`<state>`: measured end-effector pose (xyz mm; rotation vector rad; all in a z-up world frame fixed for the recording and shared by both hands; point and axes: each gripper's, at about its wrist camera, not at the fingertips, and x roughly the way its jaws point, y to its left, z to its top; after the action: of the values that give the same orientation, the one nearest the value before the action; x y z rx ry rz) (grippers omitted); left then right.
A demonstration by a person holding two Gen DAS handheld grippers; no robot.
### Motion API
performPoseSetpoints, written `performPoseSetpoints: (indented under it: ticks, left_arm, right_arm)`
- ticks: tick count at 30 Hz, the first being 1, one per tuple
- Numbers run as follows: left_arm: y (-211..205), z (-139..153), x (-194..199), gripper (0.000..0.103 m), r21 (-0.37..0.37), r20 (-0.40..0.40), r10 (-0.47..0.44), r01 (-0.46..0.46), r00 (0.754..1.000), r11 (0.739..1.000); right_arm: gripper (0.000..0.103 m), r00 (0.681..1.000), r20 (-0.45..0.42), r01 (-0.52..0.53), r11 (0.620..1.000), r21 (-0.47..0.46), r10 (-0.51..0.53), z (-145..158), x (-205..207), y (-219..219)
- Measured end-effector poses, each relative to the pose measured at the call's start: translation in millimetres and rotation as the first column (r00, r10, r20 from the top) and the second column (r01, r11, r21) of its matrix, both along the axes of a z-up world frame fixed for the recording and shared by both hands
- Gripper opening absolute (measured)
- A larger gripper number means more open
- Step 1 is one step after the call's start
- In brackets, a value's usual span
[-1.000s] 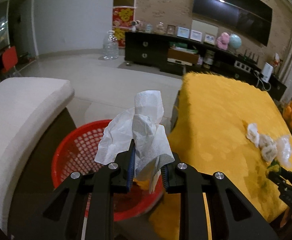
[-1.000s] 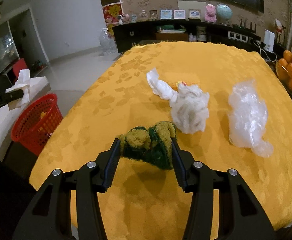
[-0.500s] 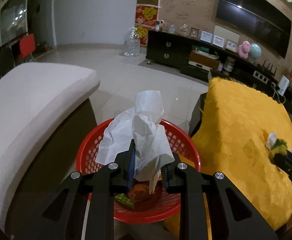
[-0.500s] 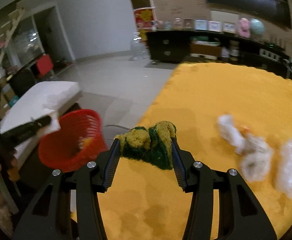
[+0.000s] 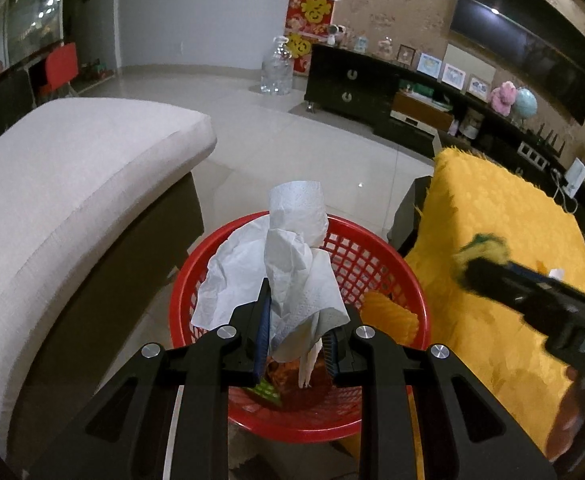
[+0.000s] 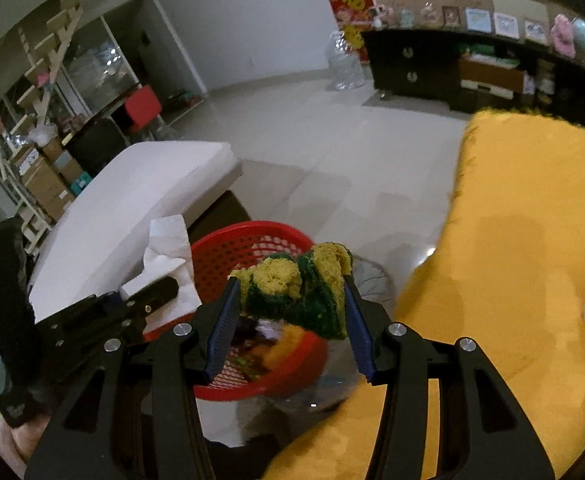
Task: Collect trash
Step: 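Open both tools over the red wastebasket, dropping tissue and sponge, then move both open tools back over the table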
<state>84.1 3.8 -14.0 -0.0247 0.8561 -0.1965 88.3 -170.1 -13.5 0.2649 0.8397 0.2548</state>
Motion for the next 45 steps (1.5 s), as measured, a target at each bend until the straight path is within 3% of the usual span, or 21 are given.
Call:
performPoseSetpoints:
  ticks: [4,8,14,22,34,45]
  left_arm:
    - [5.2,-2.3,2.4,0.023,-0.025,-0.019,0.005,-0.005,1.000,1.000]
    - [12.6,-2.1,4.6,0.038,-0.038,-0.020,0.012,-0.012,1.000,0.999]
    - [15.8,-2.0,4.4,0.050,-0.062,-0.025,0.022,-0.024,0.999,0.998]
    - [19.6,3.3,1.6,0.072,-0.067,0.004,0.062,-0.061,0.998,0.996]
    - [10.4,8.9,-2.8,0.077,-0.060,0.043,0.047,-0.044,0.998,0.997]
    - [-18.8,7.5,-10.5,0.077,-0.041,0.056,-0.016,0.018,0.998,0.999]
  right_arm:
    - [0.049,0.999,-0.033,-0.016,0.999,0.034,0.018,-9.5,6.7,10.9]
    - [0.057,0.998,-0.053,-0.022,0.997,0.074,0.026,-14.7,7.3,12.9]
    - [0.061,0.998,-0.057,-0.006,0.992,0.126,0.013,-14.7,1.3,4.2]
    - [0.067,1.000,-0.019,0.023,0.996,0.088,-0.021,-6.4,-17.2,-5.3]
    - [0.073,0.995,0.031,0.096,0.995,-0.019,-0.095,-11.3,-51.7,-26.1]
    - [0.075,0.980,0.054,0.198,0.970,-0.140,-0.193,-23.5,-101.2,-77.6]
